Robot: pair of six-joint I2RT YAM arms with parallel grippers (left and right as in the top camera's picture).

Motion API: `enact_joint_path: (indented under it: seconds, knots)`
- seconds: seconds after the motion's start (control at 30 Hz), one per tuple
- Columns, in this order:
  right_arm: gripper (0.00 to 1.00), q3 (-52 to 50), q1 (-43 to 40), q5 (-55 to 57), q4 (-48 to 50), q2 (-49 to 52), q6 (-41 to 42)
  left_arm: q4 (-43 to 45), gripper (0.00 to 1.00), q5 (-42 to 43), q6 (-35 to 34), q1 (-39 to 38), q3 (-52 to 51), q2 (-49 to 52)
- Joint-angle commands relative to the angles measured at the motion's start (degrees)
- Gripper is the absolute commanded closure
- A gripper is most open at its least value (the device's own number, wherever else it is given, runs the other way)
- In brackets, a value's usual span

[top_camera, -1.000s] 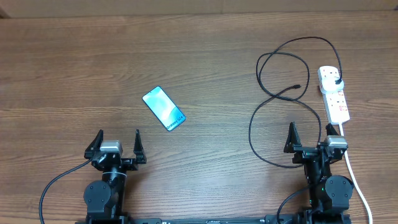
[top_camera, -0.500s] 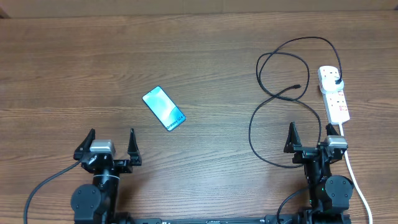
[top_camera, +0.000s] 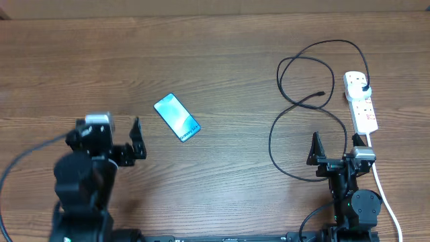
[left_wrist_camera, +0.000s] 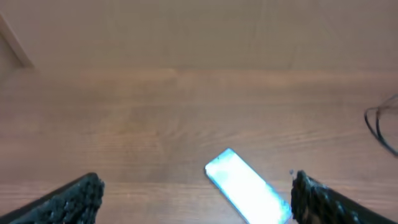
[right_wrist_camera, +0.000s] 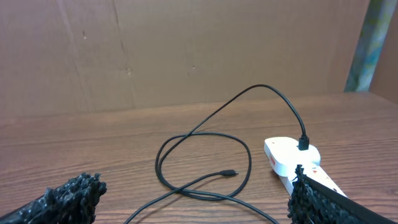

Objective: Plug charger to phone and switch on socket
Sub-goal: 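Move the left gripper over the phone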

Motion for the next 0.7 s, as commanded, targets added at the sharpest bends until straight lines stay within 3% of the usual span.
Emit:
enact_joint_path:
  seconds: [0.0, 0.13, 0.2, 0.3, 0.47, 0.67]
  knots:
    - [0.00, -0.61, -0.11, 0.15, 0.44, -0.61, 0.20, -5.92, 0.00, 1.57, -1.09, 0.24, 10.62, 6.58]
    - [0.00, -0.61, -0.11, 0.13, 0.44, -0.61, 0.20, -17.00, 0.01, 3.69, -1.07, 0.24, 21.62, 13.14]
    - [0.00, -0.61, -0.11, 0.13, 0.44, -0.61, 0.20, -22.10, 0.00, 11.93, -1.07, 0.24, 26.45, 16.02]
    - [0.00, -0.61, -0.11, 0.15, 0.44, -0.61, 0.20, -24.57, 0.00, 17.75, -1.09, 0.24, 27.04, 16.90]
    - [0.00, -0.63, -0.11, 0.13, 0.44, -0.61, 0.20, -22.97, 0.00, 20.24, -1.46, 0.24, 26.99, 18.38]
    - [0.00, -0.63, -0.11, 0.13, 0.44, -0.61, 0.20, -22.29, 0.00, 16.09, -10.80, 0.24, 27.26, 21.53]
